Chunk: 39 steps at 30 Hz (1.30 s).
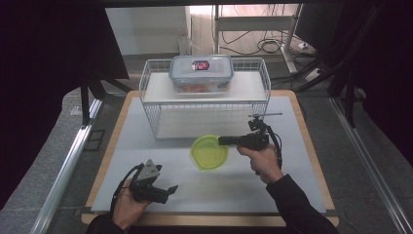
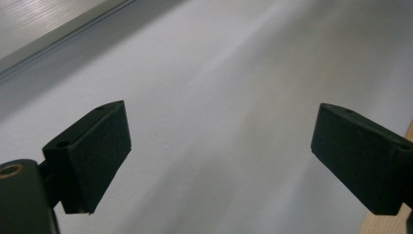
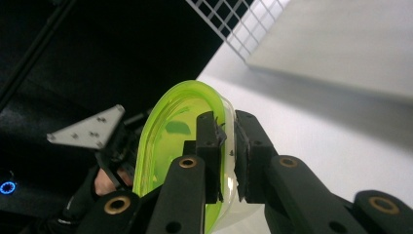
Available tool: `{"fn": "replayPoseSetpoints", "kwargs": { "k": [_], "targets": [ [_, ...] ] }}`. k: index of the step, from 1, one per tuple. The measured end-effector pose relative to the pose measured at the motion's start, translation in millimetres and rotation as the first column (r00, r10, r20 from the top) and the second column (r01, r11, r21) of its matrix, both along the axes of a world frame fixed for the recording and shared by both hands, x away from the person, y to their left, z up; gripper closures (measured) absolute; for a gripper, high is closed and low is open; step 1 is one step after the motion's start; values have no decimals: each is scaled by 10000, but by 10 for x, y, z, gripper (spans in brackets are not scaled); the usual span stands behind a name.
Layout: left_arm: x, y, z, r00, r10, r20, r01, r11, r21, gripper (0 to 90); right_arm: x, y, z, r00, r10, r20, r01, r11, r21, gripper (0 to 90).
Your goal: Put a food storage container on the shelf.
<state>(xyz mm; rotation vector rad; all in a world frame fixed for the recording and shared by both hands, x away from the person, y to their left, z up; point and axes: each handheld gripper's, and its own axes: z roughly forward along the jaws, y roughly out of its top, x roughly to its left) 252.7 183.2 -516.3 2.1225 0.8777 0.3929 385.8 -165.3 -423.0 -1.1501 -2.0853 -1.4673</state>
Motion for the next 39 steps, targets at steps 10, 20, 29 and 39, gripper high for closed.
{"fn": "replayPoseSetpoints", "kwargs": {
  "k": [10,20,29,39],
  "targets": [
    [2,4,4,10000,-79,-21,79,10000,41,69,149,-55,455,9986,-384,369,367,9983,461,821],
    [3,6,2,9996,-220,-153,221,9997,63,70,312,-110,910,9938,-880,686,824,9933,816,821],
    [1,-4,-3,9996,-228,-169,230,9996,146,75,536,-94,1303,9808,-1634,1061,1550,9844,830,821],
    [-1,-8,-10,9994,-295,-185,299,9994,199,75,913,86,1635,9489,-2880,1288,2760,9556,1029,821]
  ]
}}
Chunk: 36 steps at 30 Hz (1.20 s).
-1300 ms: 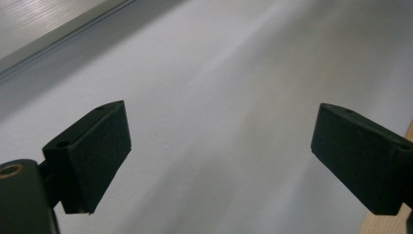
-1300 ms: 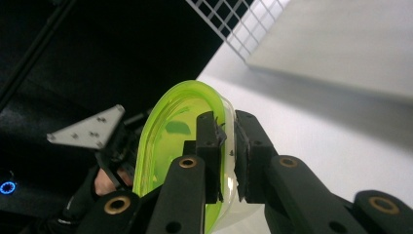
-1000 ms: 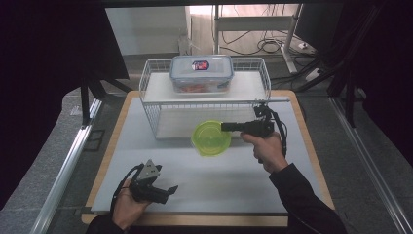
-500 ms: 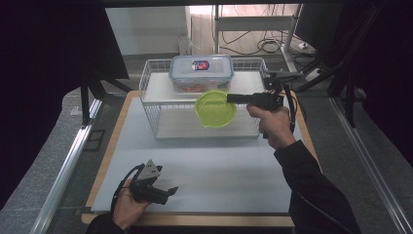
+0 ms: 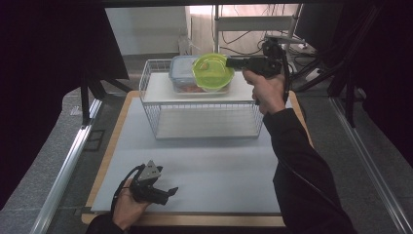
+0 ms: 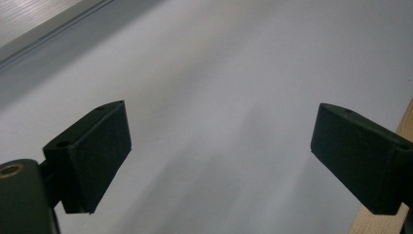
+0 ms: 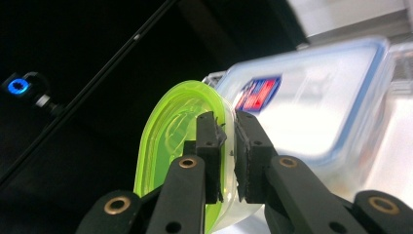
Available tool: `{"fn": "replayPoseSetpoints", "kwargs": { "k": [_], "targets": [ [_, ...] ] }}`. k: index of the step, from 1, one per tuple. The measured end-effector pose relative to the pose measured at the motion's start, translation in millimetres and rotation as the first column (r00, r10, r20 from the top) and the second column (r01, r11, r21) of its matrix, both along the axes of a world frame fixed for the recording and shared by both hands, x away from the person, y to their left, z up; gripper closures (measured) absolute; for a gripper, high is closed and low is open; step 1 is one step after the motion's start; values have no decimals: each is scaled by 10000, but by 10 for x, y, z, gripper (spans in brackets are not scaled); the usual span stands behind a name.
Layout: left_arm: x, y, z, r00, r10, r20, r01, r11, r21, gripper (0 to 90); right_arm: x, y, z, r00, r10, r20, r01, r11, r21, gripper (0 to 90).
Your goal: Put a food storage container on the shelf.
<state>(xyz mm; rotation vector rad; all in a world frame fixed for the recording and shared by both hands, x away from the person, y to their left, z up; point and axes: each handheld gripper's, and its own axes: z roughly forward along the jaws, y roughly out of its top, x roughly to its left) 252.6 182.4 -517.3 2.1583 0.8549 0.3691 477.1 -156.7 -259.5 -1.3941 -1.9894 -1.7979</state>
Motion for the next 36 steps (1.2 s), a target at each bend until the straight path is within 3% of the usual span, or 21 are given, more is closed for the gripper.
{"fn": "replayPoseSetpoints", "kwargs": {
  "k": [8,17,21,27,36],
  "targets": [
    [-8,-8,-2,9999,-121,6,121,9999,35,75,249,201,71,9936,-1103,-244,1109,9935,237,820],
    [-17,-12,1,9997,-253,-8,253,9997,22,76,417,416,87,9784,-1999,-520,2016,9790,299,818],
    [-19,-14,0,9995,-305,-28,305,9995,11,77,453,463,81,9687,-2454,-369,2458,9693,78,812],
    [-18,-25,-7,9993,-360,-71,360,9993,73,77,480,482,36,9627,-2681,-376,2688,9631,133,740],
    [-14,-45,-25,9988,-463,-179,467,9987,225,78,511,498,-33,9673,-2453,-645,2458,9693,2,697]
  ]
}}
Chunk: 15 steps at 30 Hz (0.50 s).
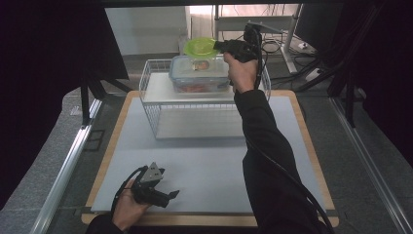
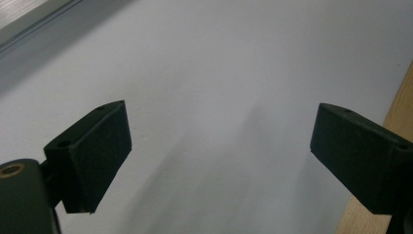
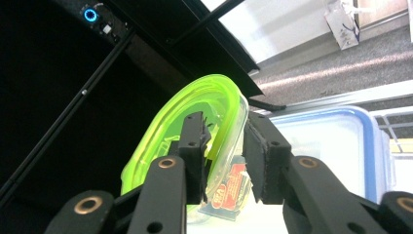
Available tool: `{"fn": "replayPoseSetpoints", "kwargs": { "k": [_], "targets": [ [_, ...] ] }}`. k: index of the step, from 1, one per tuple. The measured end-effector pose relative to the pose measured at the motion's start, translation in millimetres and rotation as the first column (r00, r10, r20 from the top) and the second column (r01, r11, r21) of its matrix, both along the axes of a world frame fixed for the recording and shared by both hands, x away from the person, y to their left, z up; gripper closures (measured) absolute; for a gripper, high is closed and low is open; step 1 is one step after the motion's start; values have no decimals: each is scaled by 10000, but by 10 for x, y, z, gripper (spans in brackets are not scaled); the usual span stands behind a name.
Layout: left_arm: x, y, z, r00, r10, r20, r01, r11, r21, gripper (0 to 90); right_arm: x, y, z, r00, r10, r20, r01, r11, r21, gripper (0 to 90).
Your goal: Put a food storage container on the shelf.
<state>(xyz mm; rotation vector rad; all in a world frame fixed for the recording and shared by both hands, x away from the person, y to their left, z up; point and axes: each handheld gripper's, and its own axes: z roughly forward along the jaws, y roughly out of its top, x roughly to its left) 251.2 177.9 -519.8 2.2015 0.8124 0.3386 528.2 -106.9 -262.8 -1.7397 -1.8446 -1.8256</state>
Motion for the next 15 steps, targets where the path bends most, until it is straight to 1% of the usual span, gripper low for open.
{"fn": "replayPoseSetpoints", "kwargs": {
  "k": [3,5,7,10,11,15],
  "targets": [
    [0,-7,-4,10000,-29,-24,29,10000,48,77,3,-2,-18,10000,95,-31,-94,9999,104,687],
    [0,-8,-6,10000,-30,-33,31,10000,60,78,2,-6,-15,9999,139,14,-139,9999,27,668],
    [0,-5,-3,10000,-20,-12,20,10000,49,78,1,-8,-9,9997,162,190,-159,9997,-177,609],
    [0,4,3,10000,-1,-3,1,10000,-33,77,-6,-23,-3,9980,401,493,-370,9974,-624,495],
    [0,5,3,10000,15,-3,-15,10000,-52,77,-9,-31,-5,9966,454,689,-403,9965,-733,458],
    [0,9,5,10000,49,7,-49,9999,-105,76,-62,-74,8,9895,800,1202,-653,9904,-1216,352]
  ]
}}
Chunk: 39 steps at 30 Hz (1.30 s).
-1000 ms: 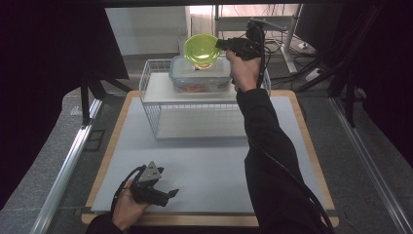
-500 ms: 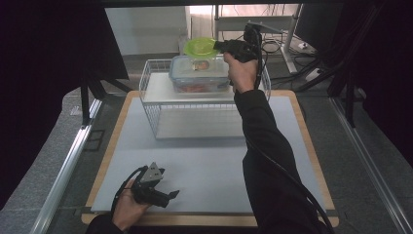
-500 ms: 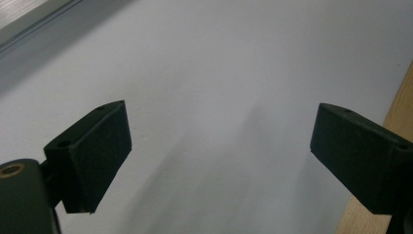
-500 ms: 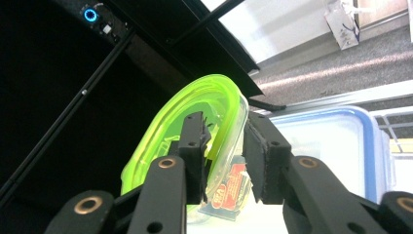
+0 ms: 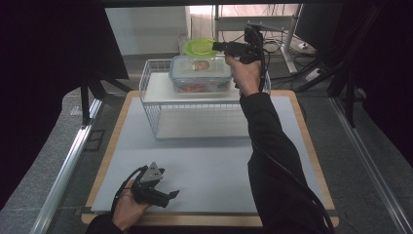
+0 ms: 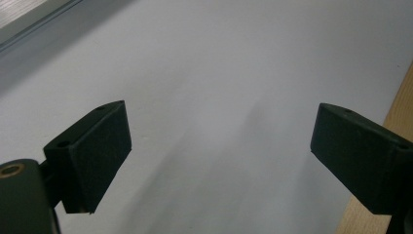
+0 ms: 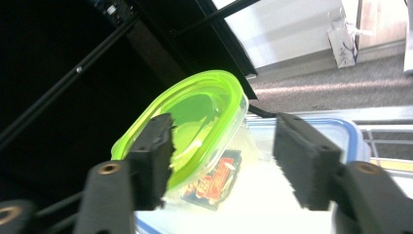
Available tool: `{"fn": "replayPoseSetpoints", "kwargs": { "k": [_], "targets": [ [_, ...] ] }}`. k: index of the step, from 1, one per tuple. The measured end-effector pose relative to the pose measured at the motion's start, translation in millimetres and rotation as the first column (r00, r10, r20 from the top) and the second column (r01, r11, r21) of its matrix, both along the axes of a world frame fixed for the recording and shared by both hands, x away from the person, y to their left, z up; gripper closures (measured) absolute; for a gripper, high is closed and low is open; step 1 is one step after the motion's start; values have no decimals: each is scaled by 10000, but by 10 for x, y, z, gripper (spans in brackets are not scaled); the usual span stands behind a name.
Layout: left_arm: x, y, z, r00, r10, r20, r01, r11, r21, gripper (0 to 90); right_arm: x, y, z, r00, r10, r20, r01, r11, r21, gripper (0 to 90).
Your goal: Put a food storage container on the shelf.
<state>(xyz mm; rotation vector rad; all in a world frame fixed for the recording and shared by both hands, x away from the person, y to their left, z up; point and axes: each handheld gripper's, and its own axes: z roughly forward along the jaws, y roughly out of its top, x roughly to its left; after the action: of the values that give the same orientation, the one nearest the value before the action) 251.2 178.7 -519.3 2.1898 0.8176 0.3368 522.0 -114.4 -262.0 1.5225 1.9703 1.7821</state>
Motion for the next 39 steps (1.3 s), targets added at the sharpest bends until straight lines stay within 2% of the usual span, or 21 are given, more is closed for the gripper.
{"fn": "replayPoseSetpoints", "kwargs": {
  "k": [4,8,14,22,28,33,39],
  "targets": [
    [2,-2,1,10000,-4,35,5,10000,-26,74,-97,-46,-13,9980,460,432,-449,9987,-258,273],
    [4,1,5,10000,12,11,-12,9999,-107,70,-232,-93,-53,9924,822,912,-744,9935,-866,208],
    [8,13,12,10000,5,-53,-7,9989,-468,50,-446,-192,-139,9811,1320,1413,-1061,9785,-1771,137],
    [13,18,5,10000,7,34,-5,9981,-611,41,-718,-357,-265,9646,1865,1862,-1455,9660,-2137,77],
    [21,12,-4,9999,78,63,-73,9971,-759,33,-953,-425,-454,9521,2233,2087,-1547,9409,-3013,54],
    [25,21,-3,9999,109,65,-102,9943,-1066,27,-1100,-453,-608,9412,2509,2261,-1645,9253,-3417,48],
    [29,19,-10,9999,73,73,-65,9946,-1038,24,-1260,-449,-771,9273,2903,2364,-1838,9030,-3883,48]
  ]
}}
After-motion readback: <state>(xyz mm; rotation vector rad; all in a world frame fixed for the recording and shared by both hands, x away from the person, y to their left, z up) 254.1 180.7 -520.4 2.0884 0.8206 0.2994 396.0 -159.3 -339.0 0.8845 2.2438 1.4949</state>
